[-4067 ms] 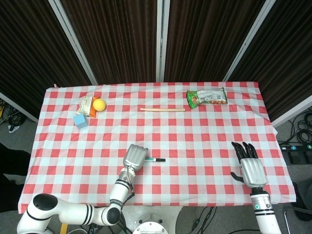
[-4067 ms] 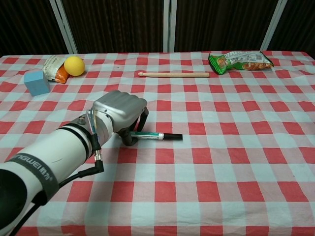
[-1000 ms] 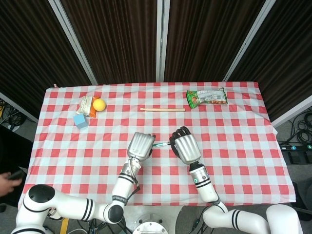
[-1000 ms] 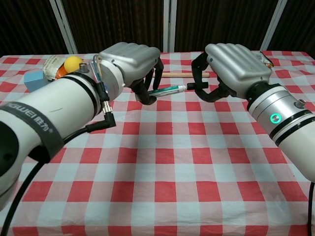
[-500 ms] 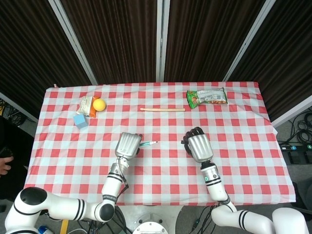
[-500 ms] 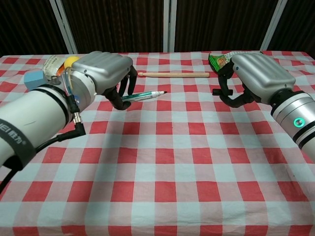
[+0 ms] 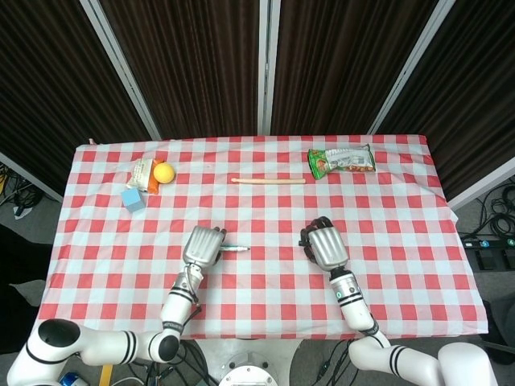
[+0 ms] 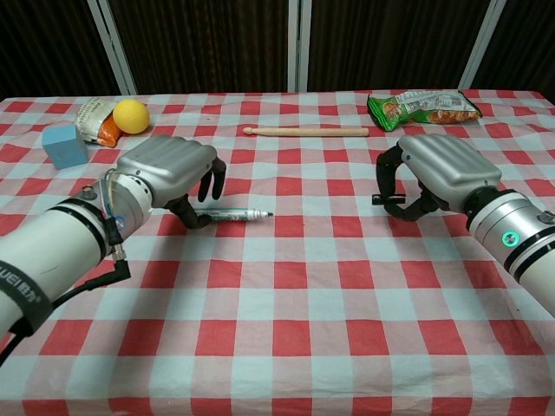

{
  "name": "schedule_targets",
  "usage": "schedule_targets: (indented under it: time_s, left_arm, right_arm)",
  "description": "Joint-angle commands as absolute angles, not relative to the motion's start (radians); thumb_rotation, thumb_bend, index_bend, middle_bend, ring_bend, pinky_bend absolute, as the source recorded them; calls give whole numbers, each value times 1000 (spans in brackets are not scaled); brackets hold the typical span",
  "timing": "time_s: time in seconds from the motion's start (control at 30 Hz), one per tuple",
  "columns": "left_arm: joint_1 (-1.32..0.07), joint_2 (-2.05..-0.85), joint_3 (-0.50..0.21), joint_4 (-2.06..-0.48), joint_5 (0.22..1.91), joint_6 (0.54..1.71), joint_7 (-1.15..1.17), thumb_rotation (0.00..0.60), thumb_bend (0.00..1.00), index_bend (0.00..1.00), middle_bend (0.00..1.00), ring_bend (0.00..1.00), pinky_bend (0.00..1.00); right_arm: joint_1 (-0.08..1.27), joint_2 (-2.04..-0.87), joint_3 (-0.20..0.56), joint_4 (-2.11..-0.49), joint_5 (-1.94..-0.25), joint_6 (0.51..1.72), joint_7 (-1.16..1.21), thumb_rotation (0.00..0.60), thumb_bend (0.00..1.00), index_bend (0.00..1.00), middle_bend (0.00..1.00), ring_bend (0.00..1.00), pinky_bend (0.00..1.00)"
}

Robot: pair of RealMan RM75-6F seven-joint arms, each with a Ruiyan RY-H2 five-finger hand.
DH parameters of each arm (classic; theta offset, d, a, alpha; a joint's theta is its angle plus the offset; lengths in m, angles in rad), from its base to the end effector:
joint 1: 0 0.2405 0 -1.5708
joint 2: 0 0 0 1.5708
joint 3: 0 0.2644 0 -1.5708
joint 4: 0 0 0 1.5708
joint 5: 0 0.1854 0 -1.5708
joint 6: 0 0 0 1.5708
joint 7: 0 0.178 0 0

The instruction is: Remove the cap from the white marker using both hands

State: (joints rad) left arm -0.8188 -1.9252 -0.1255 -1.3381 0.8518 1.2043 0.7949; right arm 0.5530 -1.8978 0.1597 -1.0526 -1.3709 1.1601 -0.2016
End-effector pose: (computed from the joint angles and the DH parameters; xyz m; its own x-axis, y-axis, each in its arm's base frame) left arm -0.1166 0.3461 -0.0956 0.6065 0.2078 0.7674 0.7860 -0.3018 -0.5395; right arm -0.1891 -0.3409 -0.0635 0.3876 -0.1168 0.9144 -0.8925 -0.2959 0.3405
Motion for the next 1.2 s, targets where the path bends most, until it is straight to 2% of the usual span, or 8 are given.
schedule_targets:
  time_s: [0.03, 0.27, 0.53, 0.63, 0.7, 0.8, 1.0, 1.2]
  left_arm:
    - [-805, -1920, -133, -1341, 880, 1212, 772, 600, 233, 412, 441, 840, 823]
    - [-774, -1886, -156, -1395, 951, 1269, 735, 600, 221, 402, 438, 837, 823]
    - [-671, -1783, -97, -1392, 1234, 1505, 604, 600, 208, 491, 470, 731, 766]
    - [-603, -1751, -54, -1346, 1303, 1594, 570, 600, 208, 481, 442, 563, 646]
    - [-544, -1711, -21, -1372, 1284, 1612, 595, 600, 203, 388, 340, 361, 470]
    - [-448, -1652, 31, -1491, 1239, 1635, 606, 600, 195, 271, 222, 196, 284]
    - [-273, -1646, 155, -1500, 1324, 1764, 536, 600, 188, 257, 214, 182, 237]
    - [-161, -1674, 195, -1445, 1404, 1848, 510, 600, 188, 257, 214, 182, 235]
  right_arm:
    - [555, -1868, 157, -1089, -1364, 1133, -174, 600, 38, 341, 330, 97, 96]
    - [534, -1814, 156, -1159, -1367, 1161, -181, 600, 26, 260, 245, 31, 62]
    - [409, -1666, 97, -1287, -1447, 1356, -143, 600, 26, 227, 225, 13, 51]
    - [346, -1572, 49, -1350, -1458, 1380, -21, 600, 39, 173, 161, 0, 5]
    - [295, -1524, 14, -1362, -1475, 1423, 44, 600, 60, 149, 132, 0, 0]
    - [222, -1492, -37, -1352, -1503, 1493, 82, 600, 66, 134, 120, 0, 0]
    - [116, -1507, -102, -1321, -1552, 1592, 9, 600, 65, 100, 96, 0, 0]
    - [91, -1542, -101, -1292, -1578, 1601, 11, 600, 63, 97, 92, 0, 0]
